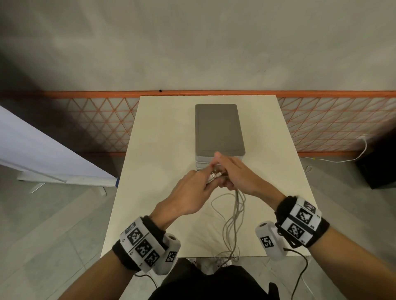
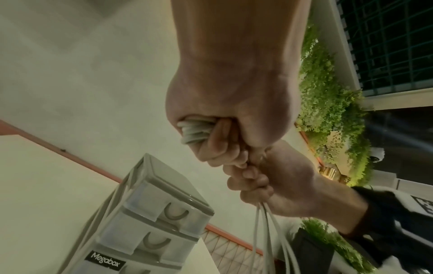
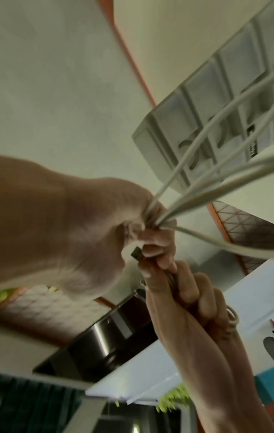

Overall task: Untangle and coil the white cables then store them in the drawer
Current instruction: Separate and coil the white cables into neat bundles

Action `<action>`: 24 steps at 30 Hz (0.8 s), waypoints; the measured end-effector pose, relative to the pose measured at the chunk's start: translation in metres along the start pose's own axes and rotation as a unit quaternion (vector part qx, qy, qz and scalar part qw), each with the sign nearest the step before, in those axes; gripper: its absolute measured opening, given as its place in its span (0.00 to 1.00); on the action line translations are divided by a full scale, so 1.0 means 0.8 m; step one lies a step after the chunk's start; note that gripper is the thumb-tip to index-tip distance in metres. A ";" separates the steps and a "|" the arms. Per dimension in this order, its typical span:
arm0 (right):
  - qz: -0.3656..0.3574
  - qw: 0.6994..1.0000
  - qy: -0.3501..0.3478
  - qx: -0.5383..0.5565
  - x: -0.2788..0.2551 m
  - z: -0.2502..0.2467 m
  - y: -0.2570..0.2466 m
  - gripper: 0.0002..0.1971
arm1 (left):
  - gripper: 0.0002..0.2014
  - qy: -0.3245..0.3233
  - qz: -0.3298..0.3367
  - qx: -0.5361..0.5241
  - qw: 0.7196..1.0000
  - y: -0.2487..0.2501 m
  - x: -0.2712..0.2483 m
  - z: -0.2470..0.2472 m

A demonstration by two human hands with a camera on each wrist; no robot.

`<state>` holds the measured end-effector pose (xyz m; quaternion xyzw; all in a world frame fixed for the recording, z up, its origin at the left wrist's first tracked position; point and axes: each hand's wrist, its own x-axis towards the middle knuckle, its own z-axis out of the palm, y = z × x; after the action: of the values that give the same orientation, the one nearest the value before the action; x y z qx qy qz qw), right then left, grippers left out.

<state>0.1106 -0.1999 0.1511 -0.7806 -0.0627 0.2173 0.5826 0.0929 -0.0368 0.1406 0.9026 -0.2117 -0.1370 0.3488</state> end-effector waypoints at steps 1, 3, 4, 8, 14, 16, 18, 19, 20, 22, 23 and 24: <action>-0.011 0.999 -0.017 0.030 0.001 -0.002 0.007 0.28 | 0.14 0.016 0.001 -0.010 1.000 -0.004 0.001 -0.001; -0.043 0.997 -0.035 0.057 -0.001 -0.002 0.022 0.27 | 0.14 0.065 -0.009 -0.046 0.997 -0.011 0.003 -0.006; -0.041 0.996 -0.038 0.064 -0.003 -0.001 0.032 0.26 | 0.12 0.096 -0.016 -0.064 0.993 -0.014 0.003 -0.010; -0.004 0.995 -0.032 0.093 -0.011 0.012 0.056 0.24 | 0.13 0.190 -0.037 -0.144 0.970 -0.017 0.002 -0.023; -0.074 0.976 0.201 -0.030 -0.005 0.055 0.040 0.20 | 0.14 0.254 -0.089 -0.225 0.936 -0.014 0.002 -0.006; -0.099 0.962 0.239 -0.089 -0.007 0.071 0.031 0.20 | 0.16 0.252 -0.112 -0.235 0.932 -0.015 0.002 0.001; -0.102 0.958 0.232 -0.134 -0.007 0.081 0.025 0.20 | 0.18 0.244 -0.133 -0.268 0.922 -0.013 0.002 0.009; -0.101 0.958 0.216 -0.161 -0.006 0.084 0.025 0.19 | 0.20 0.239 -0.142 -0.294 0.915 -0.010 0.001 0.012; -0.104 0.957 0.195 -0.190 -0.006 0.085 0.024 0.16 | 0.20 0.235 -0.149 -0.324 0.904 -0.006 0.000 0.014; -0.116 0.947 0.147 -0.262 -0.007 0.087 0.022 0.08 | 0.20 0.229 -0.170 -0.388 0.876 0.004 0.000 0.014; -0.116 0.939 0.120 -0.301 -0.008 0.088 0.019 0.06 | 0.19 0.223 -0.176 -0.417 0.863 0.006 0.000 0.013; -0.109 0.931 0.096 -0.335 -0.010 0.087 0.015 0.06 | 0.19 0.216 -0.178 -0.442 0.852 0.007 0.000 0.013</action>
<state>0.0727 -0.1448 0.1260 -0.9359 -0.1602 0.0430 0.3109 0.0872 -0.0467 0.1366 0.6824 0.1161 -0.0772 0.7176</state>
